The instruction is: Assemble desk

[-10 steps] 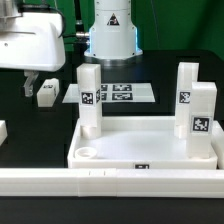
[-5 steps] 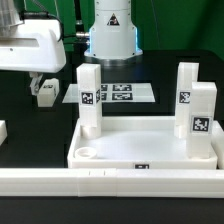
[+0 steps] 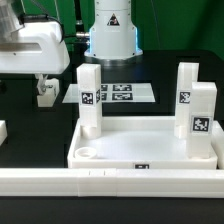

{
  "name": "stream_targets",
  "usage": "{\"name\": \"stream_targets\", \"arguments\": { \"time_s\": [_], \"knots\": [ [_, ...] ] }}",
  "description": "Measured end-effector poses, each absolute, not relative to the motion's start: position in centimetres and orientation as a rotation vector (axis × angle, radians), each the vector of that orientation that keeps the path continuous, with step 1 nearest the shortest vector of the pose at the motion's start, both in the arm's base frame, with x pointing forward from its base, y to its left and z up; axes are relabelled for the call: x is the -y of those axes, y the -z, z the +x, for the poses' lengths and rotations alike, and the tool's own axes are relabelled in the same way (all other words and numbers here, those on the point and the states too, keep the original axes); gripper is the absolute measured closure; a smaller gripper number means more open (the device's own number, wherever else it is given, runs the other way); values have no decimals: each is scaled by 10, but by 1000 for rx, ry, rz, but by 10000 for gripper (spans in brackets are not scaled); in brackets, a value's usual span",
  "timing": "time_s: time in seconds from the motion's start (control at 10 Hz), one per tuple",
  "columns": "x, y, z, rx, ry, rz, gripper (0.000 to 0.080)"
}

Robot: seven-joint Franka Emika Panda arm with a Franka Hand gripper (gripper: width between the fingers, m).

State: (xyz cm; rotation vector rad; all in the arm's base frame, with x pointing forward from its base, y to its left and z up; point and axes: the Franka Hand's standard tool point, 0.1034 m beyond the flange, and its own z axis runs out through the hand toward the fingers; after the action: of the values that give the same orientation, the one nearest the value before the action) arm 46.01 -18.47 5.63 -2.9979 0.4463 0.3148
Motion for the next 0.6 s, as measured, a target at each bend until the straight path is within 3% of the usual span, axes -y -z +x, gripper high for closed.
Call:
{"name": "stream_targets", "arguments": {
  "time_s": [0.2,0.6],
  "knots": [
    [168,-44,431,-501,-526,-2906,151],
    [165,-40,435,-473,-706,-2825,151]
  ]
}}
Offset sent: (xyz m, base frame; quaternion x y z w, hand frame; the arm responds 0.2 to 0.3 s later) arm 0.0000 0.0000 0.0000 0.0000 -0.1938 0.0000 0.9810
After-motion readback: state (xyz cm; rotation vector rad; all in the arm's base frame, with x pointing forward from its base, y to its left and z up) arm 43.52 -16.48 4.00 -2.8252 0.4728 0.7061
